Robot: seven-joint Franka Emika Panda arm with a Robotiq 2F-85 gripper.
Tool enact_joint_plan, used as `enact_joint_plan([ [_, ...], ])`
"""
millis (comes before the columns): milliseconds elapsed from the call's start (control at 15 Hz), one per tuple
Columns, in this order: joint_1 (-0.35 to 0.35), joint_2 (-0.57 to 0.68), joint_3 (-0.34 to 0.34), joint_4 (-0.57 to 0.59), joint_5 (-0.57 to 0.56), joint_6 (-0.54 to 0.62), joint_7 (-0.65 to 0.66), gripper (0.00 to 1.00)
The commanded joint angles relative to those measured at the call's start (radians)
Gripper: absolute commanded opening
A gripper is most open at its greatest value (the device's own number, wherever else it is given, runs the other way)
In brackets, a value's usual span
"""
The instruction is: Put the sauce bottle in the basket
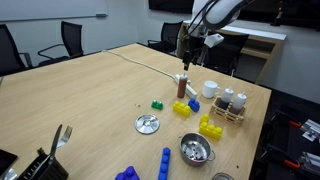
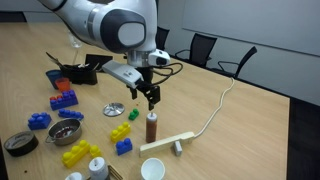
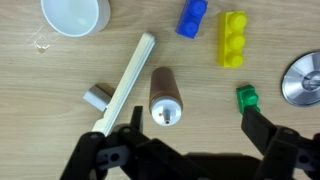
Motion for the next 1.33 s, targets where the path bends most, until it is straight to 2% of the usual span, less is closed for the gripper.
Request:
enact_joint_plan([
  [0,0.007,0.064,-0.011,0.050,-0.018,0.030,0.023,1.00],
  [400,0.016,0.208,-0.036,0.139,-0.033,0.085,0.038,1.00],
  [800,0.015,0.272,-0.040,0.200,-0.044,0.085,0.036,1.00],
  [867,0.012,0.274,-0.037,0.203,-0.041,0.083,0.033,0.90],
  [933,0.010,0.279,-0.036,0.206,-0.039,0.086,0.031,0.74],
  [1267,0.013,0.288,-0.034,0.207,-0.040,0.083,0.029,0.38],
])
